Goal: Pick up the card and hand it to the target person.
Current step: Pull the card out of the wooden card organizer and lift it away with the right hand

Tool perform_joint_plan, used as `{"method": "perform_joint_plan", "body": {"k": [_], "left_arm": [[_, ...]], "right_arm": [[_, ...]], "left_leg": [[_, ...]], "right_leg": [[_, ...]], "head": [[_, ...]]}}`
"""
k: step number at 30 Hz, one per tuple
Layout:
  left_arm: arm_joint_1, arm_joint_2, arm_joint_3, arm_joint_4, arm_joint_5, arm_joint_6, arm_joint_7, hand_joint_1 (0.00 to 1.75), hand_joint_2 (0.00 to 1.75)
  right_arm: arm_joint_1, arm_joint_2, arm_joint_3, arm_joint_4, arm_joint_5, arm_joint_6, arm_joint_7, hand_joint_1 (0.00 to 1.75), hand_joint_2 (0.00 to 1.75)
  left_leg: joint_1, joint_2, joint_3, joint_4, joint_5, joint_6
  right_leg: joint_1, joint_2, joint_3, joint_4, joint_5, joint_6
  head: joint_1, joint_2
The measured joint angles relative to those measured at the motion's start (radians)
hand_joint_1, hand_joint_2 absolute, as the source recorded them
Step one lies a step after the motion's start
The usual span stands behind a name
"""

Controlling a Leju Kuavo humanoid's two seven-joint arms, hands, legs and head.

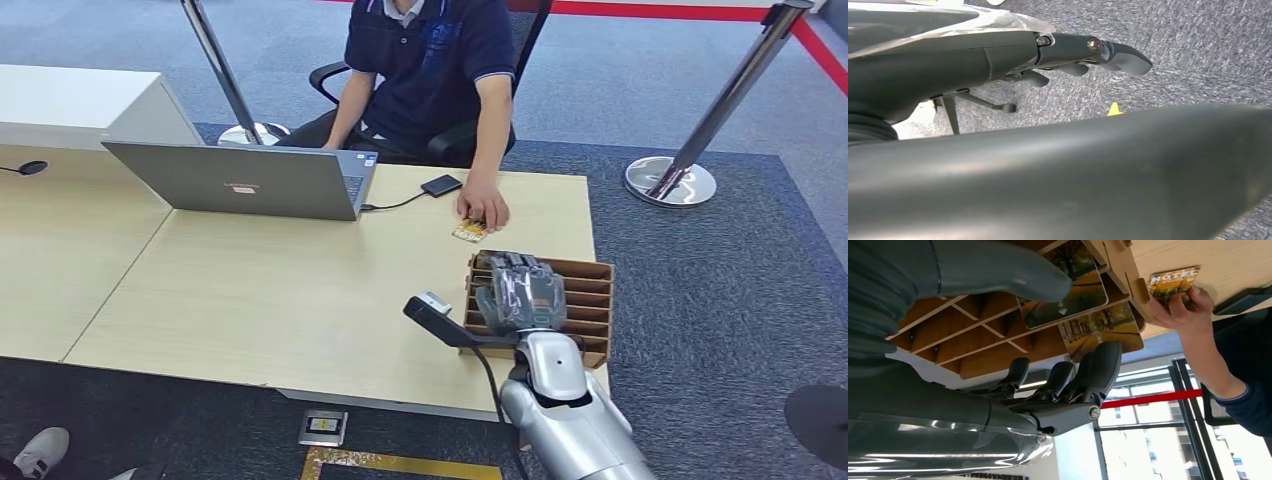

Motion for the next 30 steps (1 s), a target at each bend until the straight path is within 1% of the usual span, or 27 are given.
{"method": "perform_joint_plan", "body": {"k": [12,15,20,22,26,30], "left_arm": [[0.0,0.0,0.0,0.0,0.0,0.0,0.0,0.0,0.0],[0.0,0.0,0.0,0.0,0.0,0.0,0.0,0.0,0.0],[0.0,0.0,0.0,0.0,0.0,0.0,0.0,0.0,0.0],[0.0,0.0,0.0,0.0,0.001,0.0,0.0,0.0,0.0],[0.0,0.0,0.0,0.0,0.001,0.0,0.0,0.0,0.0],[0.0,0.0,0.001,0.0,0.001,0.0,0.0,0.0,0.0]], "right_arm": [[-0.008,0.0,-0.028,0.038,-0.004,-0.002,-0.001,0.72,1.75],[-0.009,0.0,-0.029,0.041,-0.005,-0.002,-0.001,0.74,1.75],[-0.011,0.001,-0.032,0.047,-0.005,-0.001,-0.001,0.82,1.75],[-0.011,0.003,-0.036,0.048,-0.003,-0.001,-0.003,0.9,1.75],[-0.013,0.007,-0.047,0.053,0.008,-0.001,-0.011,1.22,1.75],[-0.015,0.013,-0.056,0.057,0.016,-0.002,-0.018,1.47,1.75]], "left_leg": [[0.0,0.0,0.0,0.0,0.0,0.0],[0.0,0.0,0.0,0.0,0.0,0.0],[0.0,0.0,0.0,0.0,0.0,0.0],[0.0,0.0,0.0,0.0,0.0,0.0],[0.0,0.0,0.0,0.0,0.0,0.0],[0.0,0.0,0.0,0.0,0.0,0.0]], "right_leg": [[0.0,0.0,0.0,0.0,0.0,0.0],[0.0,0.0,0.0,0.0,0.0,0.0],[0.0,0.0,0.0,0.0,0.0,0.0],[0.0,0.0,0.0,0.0,0.0,0.0],[0.0,0.0,0.0,0.0,0.0,0.0],[0.0,0.0,0.0,0.0,0.0,0.0]], "head": [[0.0,0.0],[0.0,0.0],[0.0,0.0],[0.0,0.0],[0.0,0.0],[0.0,0.0]]}}
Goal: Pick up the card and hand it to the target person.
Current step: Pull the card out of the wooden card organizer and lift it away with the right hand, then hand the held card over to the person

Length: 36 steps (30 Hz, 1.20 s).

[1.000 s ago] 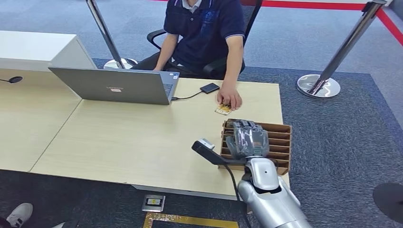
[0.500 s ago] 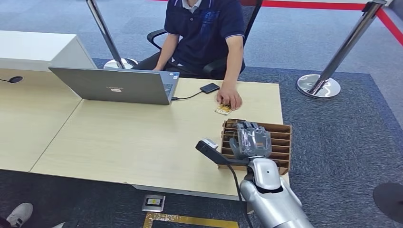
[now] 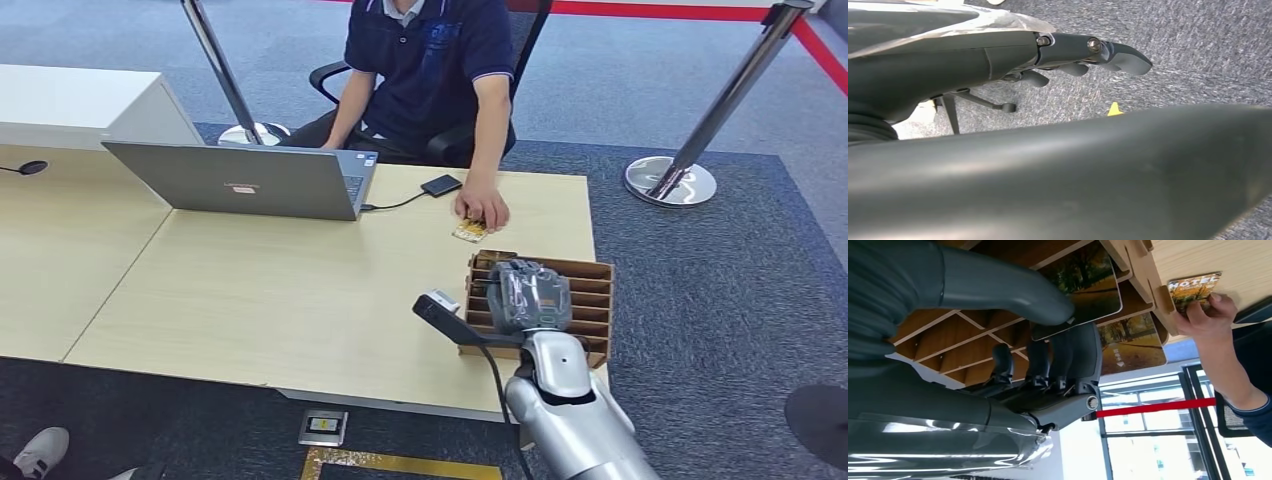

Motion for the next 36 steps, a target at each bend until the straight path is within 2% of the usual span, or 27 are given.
{"method": "perform_joint_plan", "body": {"k": [7,20,24,27,30,36], "left_arm": [[0.0,0.0,0.0,0.0,0.0,0.0,0.0,0.0,0.0],[0.0,0.0,0.002,0.0,0.004,0.001,0.0,0.0,0.0],[0.001,-0.001,0.006,0.0,0.006,0.001,-0.004,0.0,0.0],[0.003,-0.001,0.009,0.001,0.006,-0.002,-0.015,0.0,0.0],[0.002,-0.001,0.009,0.001,0.004,-0.004,-0.019,0.0,0.0],[0.001,-0.001,0.009,0.001,-0.002,-0.008,-0.019,0.0,0.0]], "right_arm": [[0.0,0.006,-0.013,0.001,0.01,-0.001,-0.002,1.73,1.75],[0.019,0.009,-0.031,-0.045,0.04,-0.004,-0.024,1.75,1.75],[0.061,-0.004,-0.031,-0.146,0.048,-0.008,-0.074,1.75,1.75],[0.115,-0.044,-0.023,-0.304,0.041,-0.01,-0.132,1.75,1.75],[0.147,-0.084,-0.005,-0.437,0.048,-0.013,-0.155,1.75,1.75],[0.131,-0.129,0.072,-0.558,0.088,-0.022,-0.207,1.75,1.75]], "left_leg": [[0.0,0.0,0.0,0.0,0.0,0.0],[0.0,0.0,0.0,0.0,0.0,0.0],[0.0,0.0,0.0,0.0,0.0,0.0],[0.0,0.0,0.0,0.0,0.0,0.0],[0.0,0.0,0.0,0.0,0.0,0.0],[0.0,0.0,0.0,0.0,0.0,0.0]], "right_leg": [[0.0,0.0,0.0,0.0,0.0,0.0],[0.0,0.0,0.0,0.0,0.0,0.0],[0.0,0.0,0.0,0.0,0.0,0.0],[0.0,0.0,0.0,-0.001,0.0,0.0],[0.0,0.0,0.0,-0.001,0.0,0.0],[0.0,0.0,0.0,0.0,0.001,0.0]], "head": [[0.0,0.0],[0.0,0.0],[0.0,0.0],[0.0,0.0],[0.0,0.0],[0.0,0.0]]}}
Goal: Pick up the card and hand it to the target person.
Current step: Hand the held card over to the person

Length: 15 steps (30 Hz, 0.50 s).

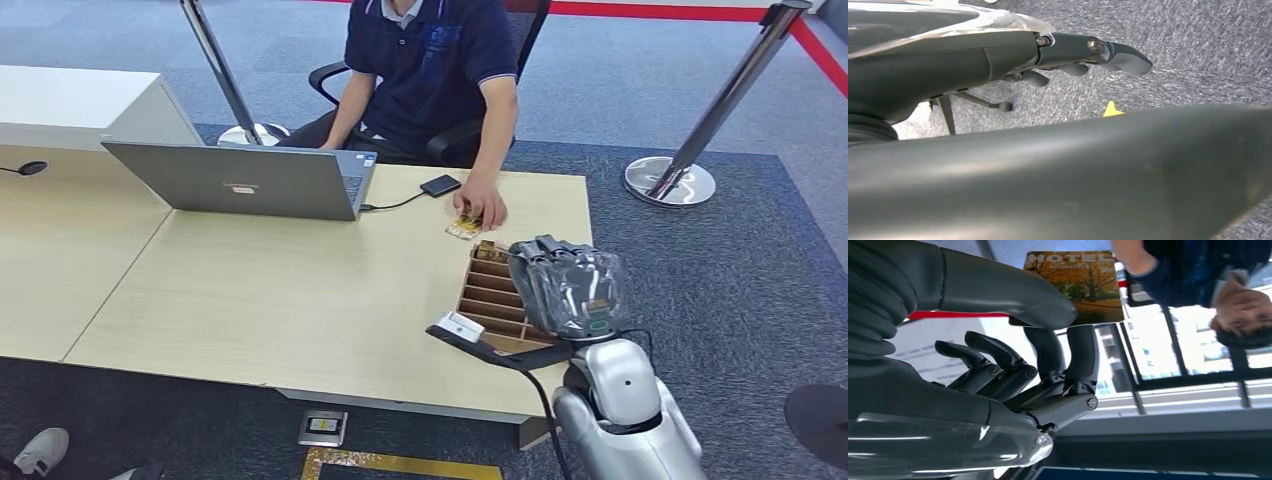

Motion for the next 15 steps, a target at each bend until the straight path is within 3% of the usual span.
{"method": "perform_joint_plan", "body": {"k": [5,10,15], "left_arm": [[-0.003,0.0,0.0,0.001,-0.013,-0.002,0.006,0.0,0.0],[-0.009,0.0,0.0,0.002,-0.034,-0.004,0.007,0.0,0.0],[-0.01,0.001,-0.004,0.003,-0.06,-0.009,0.007,0.0,0.0]], "right_arm": [[-0.123,-0.006,0.096,0.078,-0.006,-0.062,-0.023,1.75,1.75],[-0.303,0.035,0.143,0.35,-0.013,-0.205,-0.014,1.75,1.75],[-0.427,0.071,0.171,0.57,0.002,-0.223,0.033,1.75,1.75]], "left_leg": [[0.0,0.0,0.0,0.0,0.001,0.0],[0.0,0.0,0.0,0.0,0.003,-0.001],[0.0,0.0,0.0,0.0,0.004,-0.001]], "right_leg": [[0.0,0.0,0.0,0.001,0.001,0.0],[0.0,0.0,0.0,0.001,0.003,-0.001],[0.0,0.0,0.0,0.001,0.003,-0.001]], "head": [[0.0,0.0],[0.0,0.0],[0.0,0.0]]}}
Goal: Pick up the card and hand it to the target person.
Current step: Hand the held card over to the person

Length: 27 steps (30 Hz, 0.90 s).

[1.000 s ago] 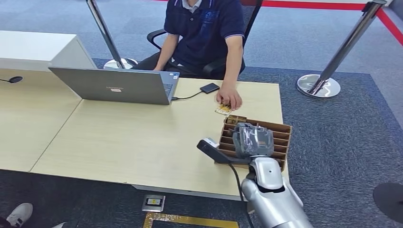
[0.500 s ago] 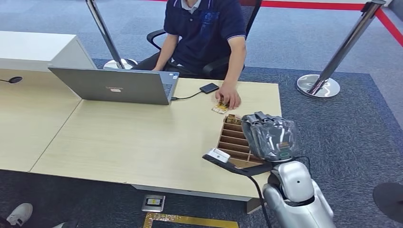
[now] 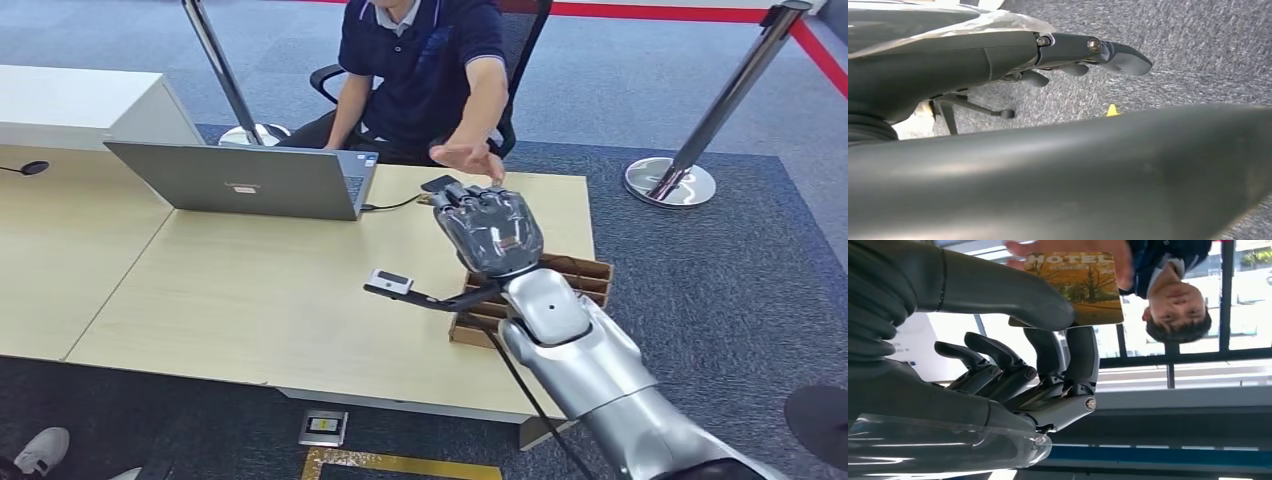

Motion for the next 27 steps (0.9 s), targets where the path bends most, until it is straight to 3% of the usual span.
{"method": "perform_joint_plan", "body": {"k": [8,19,23,27], "left_arm": [[0.0,0.007,-0.003,0.0,-0.009,0.003,0.002,0.0,0.0],[0.0,0.008,-0.003,0.0,0.006,0.018,0.012,0.0,0.0],[0.0,0.008,-0.003,0.0,0.015,0.02,0.012,0.0,0.0],[0.0,0.008,0.001,0.0,0.029,0.027,0.012,0.0,0.0]], "right_arm": [[-0.107,0.027,0.016,0.209,-0.019,0.049,0.0,1.75,1.75],[-0.132,0.061,0.016,0.296,-0.033,0.04,0.005,1.75,1.75],[-0.132,0.076,0.0,0.303,-0.087,0.005,-0.01,0.01,1.75],[-0.102,0.093,-0.05,0.257,-0.157,-0.005,-0.02,0.0,0.0]], "left_leg": [[0.0,0.0,0.0,0.0,0.0,0.0],[0.0,0.0,0.0,0.0,0.0,0.0],[0.0,0.0,0.0,0.0,0.0,0.0],[0.0,0.0,0.0,0.0,0.0,0.0]], "right_leg": [[0.0,0.0,0.0,0.0,0.0,0.0],[0.0,0.0,0.0,0.0,0.0,0.0],[0.0,0.0,0.0,0.0,0.0,0.0],[0.0,0.0,0.0,0.0,0.0,0.0]], "head": [[0.0,0.0],[0.0,0.0],[0.0,0.0],[0.0,0.0]]}}
